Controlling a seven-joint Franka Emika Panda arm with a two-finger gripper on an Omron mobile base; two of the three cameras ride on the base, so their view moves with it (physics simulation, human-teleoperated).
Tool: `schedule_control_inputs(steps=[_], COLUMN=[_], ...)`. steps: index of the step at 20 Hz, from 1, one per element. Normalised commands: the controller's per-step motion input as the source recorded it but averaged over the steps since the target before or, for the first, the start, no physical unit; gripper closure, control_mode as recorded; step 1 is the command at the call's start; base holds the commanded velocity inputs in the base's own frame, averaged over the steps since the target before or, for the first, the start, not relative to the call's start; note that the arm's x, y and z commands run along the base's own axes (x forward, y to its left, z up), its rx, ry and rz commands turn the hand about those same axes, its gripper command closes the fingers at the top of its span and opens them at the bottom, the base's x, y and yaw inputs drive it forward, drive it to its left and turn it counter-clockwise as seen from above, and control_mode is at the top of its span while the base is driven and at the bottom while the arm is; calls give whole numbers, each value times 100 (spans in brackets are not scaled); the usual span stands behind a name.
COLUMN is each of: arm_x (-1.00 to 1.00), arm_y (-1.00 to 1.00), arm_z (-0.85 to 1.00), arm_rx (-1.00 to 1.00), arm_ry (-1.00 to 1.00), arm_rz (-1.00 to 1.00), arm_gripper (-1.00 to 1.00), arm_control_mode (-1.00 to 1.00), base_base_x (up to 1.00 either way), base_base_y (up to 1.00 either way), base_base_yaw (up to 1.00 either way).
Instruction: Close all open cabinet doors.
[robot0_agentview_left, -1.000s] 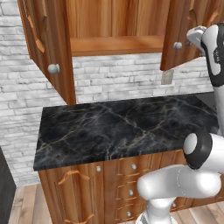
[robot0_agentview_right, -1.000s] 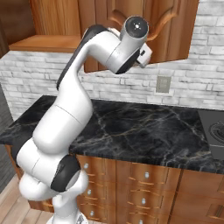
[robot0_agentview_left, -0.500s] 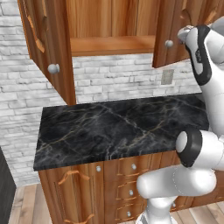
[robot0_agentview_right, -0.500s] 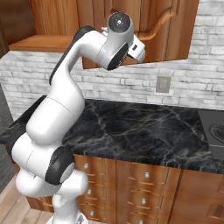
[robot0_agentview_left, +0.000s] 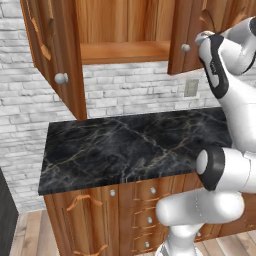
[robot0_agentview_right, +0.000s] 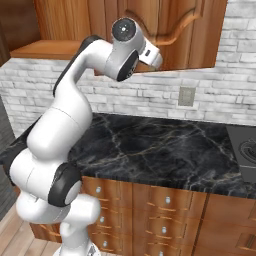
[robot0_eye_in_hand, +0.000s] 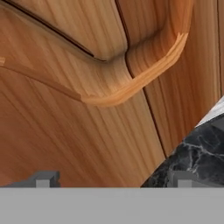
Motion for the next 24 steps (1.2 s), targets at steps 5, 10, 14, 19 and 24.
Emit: schedule_control_inputs(steps=[5, 10, 14, 19, 24], arm_x=[69, 77, 80, 76, 76], arm_y=[9, 12, 10, 11, 15], arm_z=[-17, -10, -12, -22, -27], arm_rx=[-2, 0, 0, 0, -1], arm_ry=[-2, 0, 0, 0, 0], arm_rz=[0, 0, 0, 0, 0], arm_gripper=[-100, -100, -100, -100, -100], arm_control_mode=[-100, -100, -100, -100, -100], base_base_x=[0, 0, 0, 0, 0], base_base_y=[0, 0, 0, 0, 0], base_base_yaw=[0, 0, 0, 0, 0])
